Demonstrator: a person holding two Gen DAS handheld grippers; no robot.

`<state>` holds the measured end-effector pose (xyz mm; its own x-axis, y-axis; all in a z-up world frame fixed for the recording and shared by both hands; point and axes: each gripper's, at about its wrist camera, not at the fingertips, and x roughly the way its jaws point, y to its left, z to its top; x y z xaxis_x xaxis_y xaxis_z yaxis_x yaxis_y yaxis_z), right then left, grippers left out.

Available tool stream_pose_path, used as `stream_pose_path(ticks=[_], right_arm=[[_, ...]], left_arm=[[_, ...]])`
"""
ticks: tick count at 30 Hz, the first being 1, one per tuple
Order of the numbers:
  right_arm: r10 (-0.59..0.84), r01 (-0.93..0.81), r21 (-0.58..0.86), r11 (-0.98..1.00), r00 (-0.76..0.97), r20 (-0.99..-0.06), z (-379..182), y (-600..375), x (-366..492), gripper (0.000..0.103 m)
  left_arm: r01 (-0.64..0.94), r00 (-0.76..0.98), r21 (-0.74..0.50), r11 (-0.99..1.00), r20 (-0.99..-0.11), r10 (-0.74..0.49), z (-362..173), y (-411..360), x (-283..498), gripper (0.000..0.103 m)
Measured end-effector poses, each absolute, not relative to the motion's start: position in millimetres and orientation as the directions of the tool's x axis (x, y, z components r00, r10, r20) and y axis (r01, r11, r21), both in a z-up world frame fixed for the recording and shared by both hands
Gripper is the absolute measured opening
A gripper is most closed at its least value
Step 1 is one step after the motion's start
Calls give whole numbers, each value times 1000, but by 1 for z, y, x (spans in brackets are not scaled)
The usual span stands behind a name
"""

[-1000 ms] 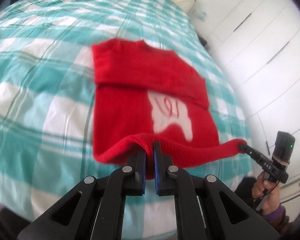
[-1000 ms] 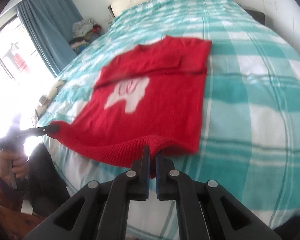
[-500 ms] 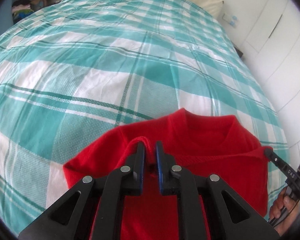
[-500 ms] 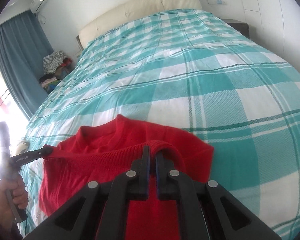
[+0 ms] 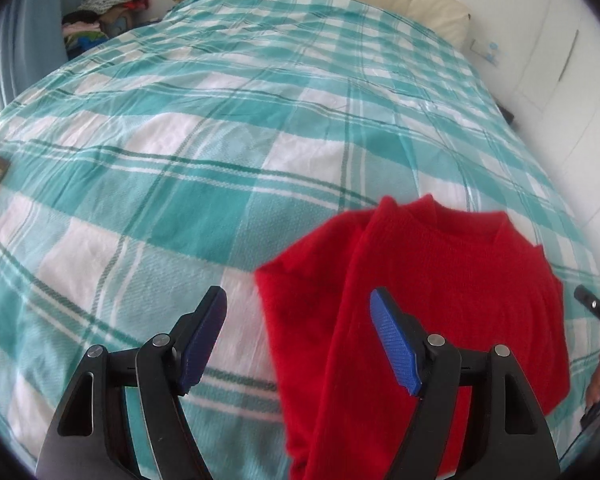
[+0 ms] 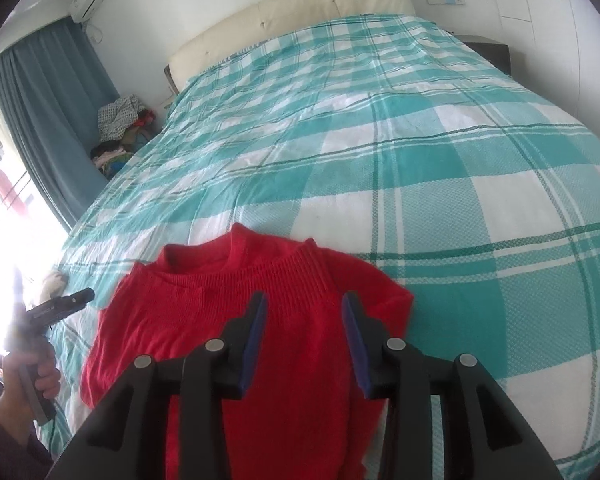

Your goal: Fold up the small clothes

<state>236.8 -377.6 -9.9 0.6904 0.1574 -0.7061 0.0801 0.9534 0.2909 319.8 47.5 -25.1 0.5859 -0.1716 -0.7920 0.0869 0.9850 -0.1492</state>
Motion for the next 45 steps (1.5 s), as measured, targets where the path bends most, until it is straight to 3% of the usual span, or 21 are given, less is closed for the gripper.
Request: stream_pose_path(ticks=[2,6,10,11,12,13,14,17,22,26,31,35,39,41,42,45], right_arm=[[125,112,266,957,671,-731,-19,-390,224,58],[248,162,418,894,599,-762,-49,-419,214,60],[423,138,594,792,577,-698,-74,-418,222,60],[418,143,577,804,554,-720,-79,-412,227,55],[364,157,515,843,538,-760,-80,-406,231,29],[327,160,472,867,531,-781,-77,-399,233,14],[318,160,463,872,534,-783,-71,-393,233,10],[322,122,471,873,582,-747,-30,-367,233,10],[359,-6,435,900,576,-734,34,-269,260,10],[372,-79,392,917,529,-763,30,-176,292,10],[386,-84,397,914,481,-787,-16,-95,316,9],[345,-28,378,926,475,-810,-48,-70,321,11],[586,-46,617,786,373,-719,-62,-74,325,17],[658,-68,683,727,353,-666,-52,-82,323,39],[668,-90,690,718,366,-647,-42,-88,320,45],[627,-168,624,763,428,-651,-10,-106,308,45]], left_arm=[[122,577,-146,982,-795,-190,-23,51,285,79],[130,593,-229,965,-762,-261,-20,66,224,86],[87,652,-292,953,-706,-276,-28,79,195,88],[79,665,-288,955,-698,-265,-32,82,194,88],[62,674,-265,962,-700,-237,-37,85,194,88],[41,681,-232,972,-706,-197,-42,87,195,88],[24,688,-199,980,-708,-160,-46,91,194,88],[-23,694,-170,985,-712,-107,-49,105,199,88],[-57,726,-233,971,-677,-120,-38,125,206,88],[-90,742,-222,971,-665,-83,-36,138,204,88],[-107,742,-222,969,-667,-71,-39,154,204,88],[-106,748,-246,963,-659,-86,-38,162,203,88],[-102,745,-261,960,-659,-100,-37,166,205,88],[-101,740,-271,957,-664,-110,-37,167,205,88],[-100,739,-278,955,-663,-116,-36,168,205,88],[-97,745,-298,950,-654,-129,-34,170,203,88]])
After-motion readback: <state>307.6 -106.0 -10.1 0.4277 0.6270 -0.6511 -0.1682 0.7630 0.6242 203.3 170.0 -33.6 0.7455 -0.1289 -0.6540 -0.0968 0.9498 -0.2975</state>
